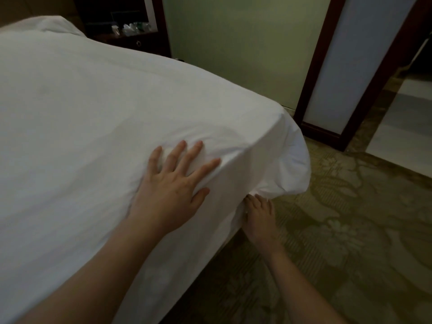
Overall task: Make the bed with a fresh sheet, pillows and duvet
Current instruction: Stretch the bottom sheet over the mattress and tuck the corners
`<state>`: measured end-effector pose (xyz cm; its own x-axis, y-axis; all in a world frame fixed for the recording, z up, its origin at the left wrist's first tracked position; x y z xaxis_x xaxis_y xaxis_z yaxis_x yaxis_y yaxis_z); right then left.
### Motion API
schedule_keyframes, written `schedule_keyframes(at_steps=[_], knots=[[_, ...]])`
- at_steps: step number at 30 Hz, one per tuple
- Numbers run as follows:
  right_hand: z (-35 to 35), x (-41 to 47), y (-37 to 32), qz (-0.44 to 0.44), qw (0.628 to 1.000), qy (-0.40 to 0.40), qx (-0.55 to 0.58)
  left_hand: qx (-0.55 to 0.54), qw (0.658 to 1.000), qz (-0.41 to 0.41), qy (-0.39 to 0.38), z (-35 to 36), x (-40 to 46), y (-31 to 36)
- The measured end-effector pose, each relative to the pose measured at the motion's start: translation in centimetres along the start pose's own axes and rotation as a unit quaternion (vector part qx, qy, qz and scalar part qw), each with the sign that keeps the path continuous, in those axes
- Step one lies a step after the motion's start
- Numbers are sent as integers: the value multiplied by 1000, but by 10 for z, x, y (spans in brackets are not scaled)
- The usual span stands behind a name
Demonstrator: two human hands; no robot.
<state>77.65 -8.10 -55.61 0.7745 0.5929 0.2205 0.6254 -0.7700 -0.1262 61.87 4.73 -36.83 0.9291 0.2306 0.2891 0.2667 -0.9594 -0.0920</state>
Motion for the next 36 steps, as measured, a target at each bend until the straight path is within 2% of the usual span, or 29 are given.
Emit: schedule_keyframes(at_steps=[5,8,10,13,15,17,20,23,28,30,33,34,35,36], knots=[[6,20,-4,-5,995,-69,-68,-3,1000,-3,-10,1,0,1],[-5,37,-4,12,985,-145,-92,-7,1000,-9,-17,-1,-1,1],[-10,27,-6,23,982,-159,-102,-14,1000,-12,-9,-2,-2,0],[-22,-15,-23,-5,995,-56,-84,-13,1000,-14,-10,-3,-3,1],[-24,-48,-40,-81,996,10,-47,-14,999,-16,-26,-4,-3,3],[-18,-67,-53,-125,991,14,-36,-17,999,-16,-33,-5,-2,3],[-5,-71,-58,-100,993,-21,-51,-15,999,-16,-30,-7,-2,4],[-7,-64,-69,-83,995,-18,-55,-6,999,-16,-36,-6,-2,5],[-6,-61,-86,-52,987,-67,-139,-8,998,-21,-52,-10,-3,5],[-15,-60,-94,-48,986,-88,-131,-14,999,-9,-51,-14,-6,9],[3,-43,-100,-36,982,-139,-122,-74,989,120,46,-22,-39,35],[0,-44,-99,-15,976,-184,-111,-112,979,162,62,-19,-63,46],[-10,-47,-99,5,966,-228,-122,-143,973,174,46,-8,-92,55],[-13,-53,-96,10,953,-266,-147,-170,974,146,11,8,-123,60]])
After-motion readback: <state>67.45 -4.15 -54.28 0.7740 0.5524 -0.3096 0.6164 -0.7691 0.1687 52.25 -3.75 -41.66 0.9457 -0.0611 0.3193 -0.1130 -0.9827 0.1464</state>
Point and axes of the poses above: each hand's wrist, its own x-axis towards the middle knuckle, its own z-axis out of the palm, y = z × x, the point moved 3 cm from there along x, towards the middle knuckle, and after that the axes turned 10 degrees about -x, right-handed, at the moved point
